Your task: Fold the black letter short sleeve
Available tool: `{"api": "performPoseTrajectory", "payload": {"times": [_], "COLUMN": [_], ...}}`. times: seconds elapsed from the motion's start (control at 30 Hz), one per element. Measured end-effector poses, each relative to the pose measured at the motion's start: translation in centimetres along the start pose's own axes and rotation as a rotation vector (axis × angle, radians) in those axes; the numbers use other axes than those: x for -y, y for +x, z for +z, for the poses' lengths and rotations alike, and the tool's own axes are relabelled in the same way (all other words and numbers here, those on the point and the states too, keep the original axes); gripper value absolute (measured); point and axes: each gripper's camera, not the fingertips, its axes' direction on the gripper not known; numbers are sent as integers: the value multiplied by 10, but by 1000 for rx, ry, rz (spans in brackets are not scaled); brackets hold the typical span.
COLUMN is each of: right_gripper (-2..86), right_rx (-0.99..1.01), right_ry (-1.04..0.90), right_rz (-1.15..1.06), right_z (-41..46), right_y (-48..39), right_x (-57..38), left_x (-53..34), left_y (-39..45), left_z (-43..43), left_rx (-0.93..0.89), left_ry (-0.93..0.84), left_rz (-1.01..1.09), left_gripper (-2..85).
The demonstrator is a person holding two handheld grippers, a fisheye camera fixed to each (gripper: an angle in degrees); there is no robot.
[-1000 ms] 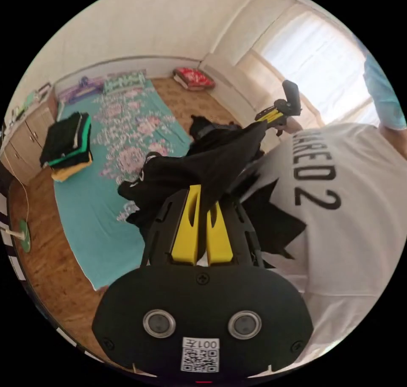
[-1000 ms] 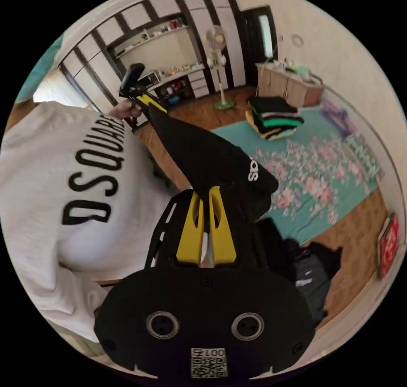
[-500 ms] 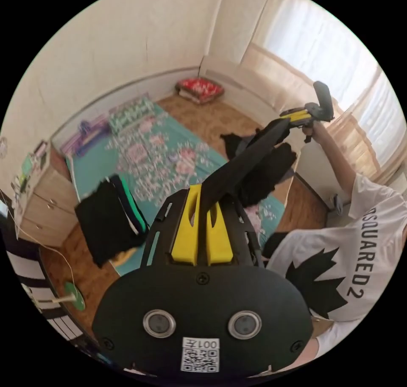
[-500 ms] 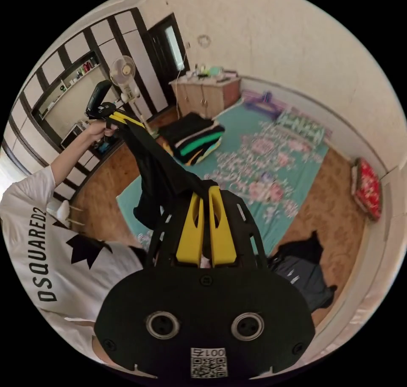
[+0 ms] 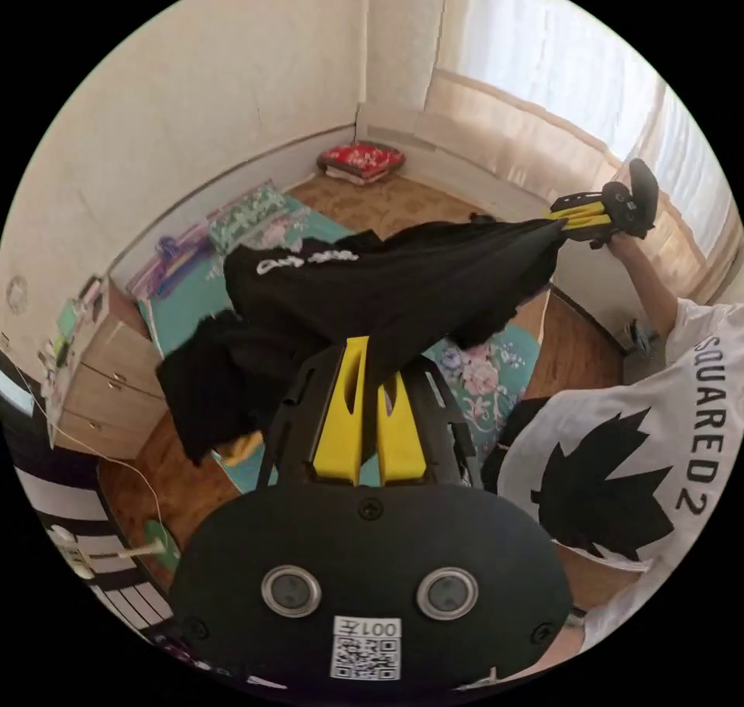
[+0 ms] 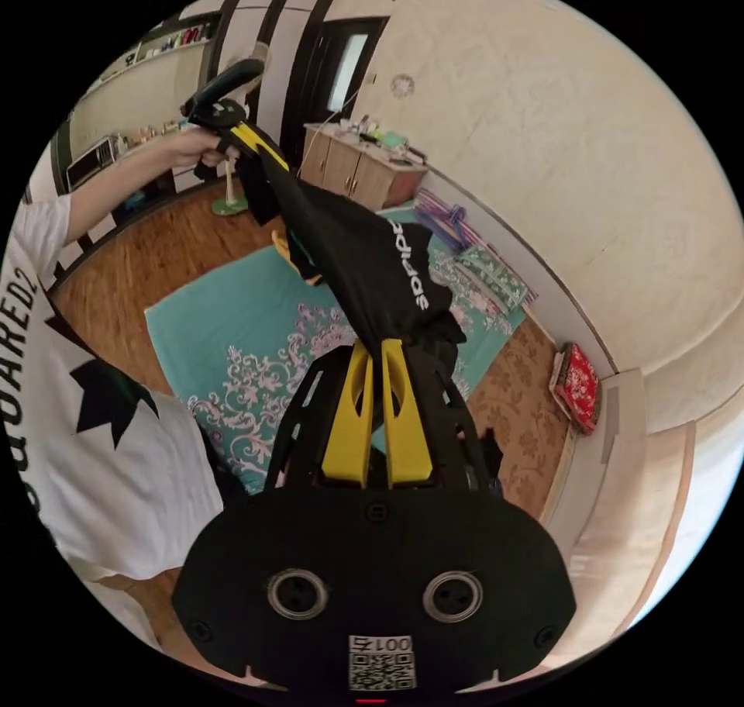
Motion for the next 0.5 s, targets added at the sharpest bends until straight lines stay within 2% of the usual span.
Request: {"api": "performPoseTrajectory", "payload": {"times": [0.13,0.2,0.3,0.4,0.5], "right_gripper": [11,12,12,13,14], "right_rx": [80,141,206,240,299], "right_ry": [-155,-275,-444,-624,-725], "right_rz": [58,97,136,122,161], "right_z": [99,170,252,319,362], "right_y": [-42,-73,-113,-148,-161], "right_x": [-1,-7,-14,-16,-6], "left_x": [-50,-88,-129,-157,-166], "left_y": [6,18,44,66,70], "left_z": [114,193,281,342,373], "left_rx": [-103,-141,-159,-134,-116], "left_ry": [-135,-252,-426,-540,-573], "left_rz": [-143,-243,-274,-293,-373], "left_gripper": [-8,-8,-8,-8,-8]}}
